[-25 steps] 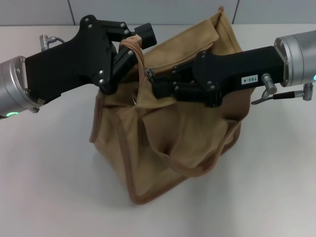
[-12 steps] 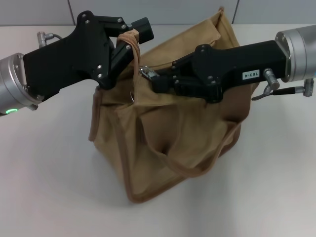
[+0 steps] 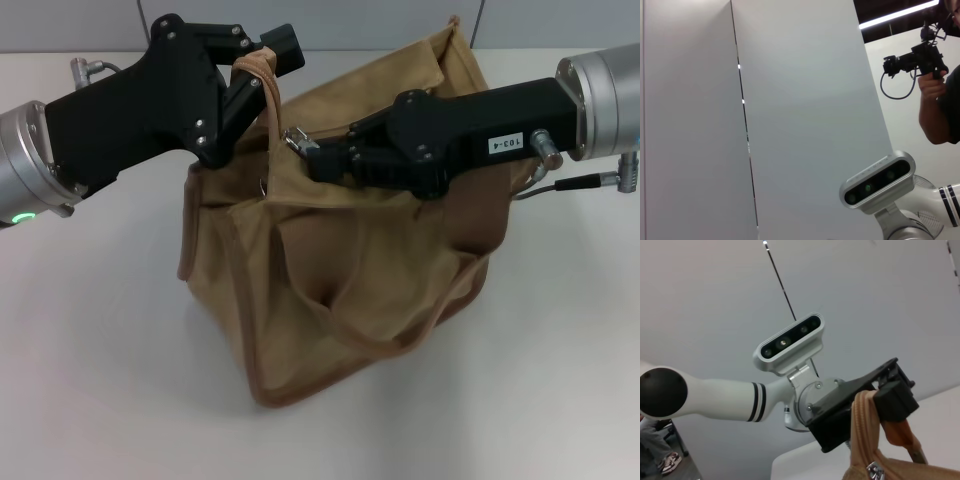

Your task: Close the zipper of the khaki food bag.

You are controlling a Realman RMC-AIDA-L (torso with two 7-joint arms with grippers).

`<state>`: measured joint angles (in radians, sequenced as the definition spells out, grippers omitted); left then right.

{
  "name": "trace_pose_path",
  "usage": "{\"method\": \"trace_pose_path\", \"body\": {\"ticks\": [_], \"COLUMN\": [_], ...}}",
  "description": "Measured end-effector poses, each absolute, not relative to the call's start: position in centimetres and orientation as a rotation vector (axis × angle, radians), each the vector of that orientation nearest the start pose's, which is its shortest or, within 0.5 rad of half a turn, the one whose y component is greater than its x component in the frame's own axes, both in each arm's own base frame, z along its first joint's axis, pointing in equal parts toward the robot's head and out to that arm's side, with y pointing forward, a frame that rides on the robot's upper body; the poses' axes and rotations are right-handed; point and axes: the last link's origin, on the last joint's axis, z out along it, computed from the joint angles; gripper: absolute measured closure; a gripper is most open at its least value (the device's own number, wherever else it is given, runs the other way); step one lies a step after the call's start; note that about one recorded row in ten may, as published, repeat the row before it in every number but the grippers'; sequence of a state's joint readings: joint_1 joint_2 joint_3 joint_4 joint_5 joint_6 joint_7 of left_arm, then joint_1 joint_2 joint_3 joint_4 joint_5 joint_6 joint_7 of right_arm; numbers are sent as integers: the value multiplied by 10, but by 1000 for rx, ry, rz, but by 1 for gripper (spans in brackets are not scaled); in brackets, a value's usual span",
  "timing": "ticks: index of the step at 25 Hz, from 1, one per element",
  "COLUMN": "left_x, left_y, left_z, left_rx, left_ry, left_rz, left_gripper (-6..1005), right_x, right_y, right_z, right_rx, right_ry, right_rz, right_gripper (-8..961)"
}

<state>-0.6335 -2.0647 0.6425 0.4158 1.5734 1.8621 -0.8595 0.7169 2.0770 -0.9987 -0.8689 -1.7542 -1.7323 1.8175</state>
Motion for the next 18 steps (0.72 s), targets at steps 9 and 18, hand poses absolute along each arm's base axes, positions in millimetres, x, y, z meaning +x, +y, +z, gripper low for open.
{"method": "trace_pose_path", "body": {"ticks": [9,18], "left_x": [-191,-195], "left_y": [328,330], "left_z": [22,29], "left_rx": [-2429,-2382], "left_ry": [121,103], "left_rz": [-1398,-1405], "left_gripper": [998,998], "right_x": [126,175], "right_y": [356,376], "right_z": [4,34], "right_rx": [-3071,-2751], "right_ry": [612,843], "right_rz": [810,573], "right_gripper": [931,933]}}
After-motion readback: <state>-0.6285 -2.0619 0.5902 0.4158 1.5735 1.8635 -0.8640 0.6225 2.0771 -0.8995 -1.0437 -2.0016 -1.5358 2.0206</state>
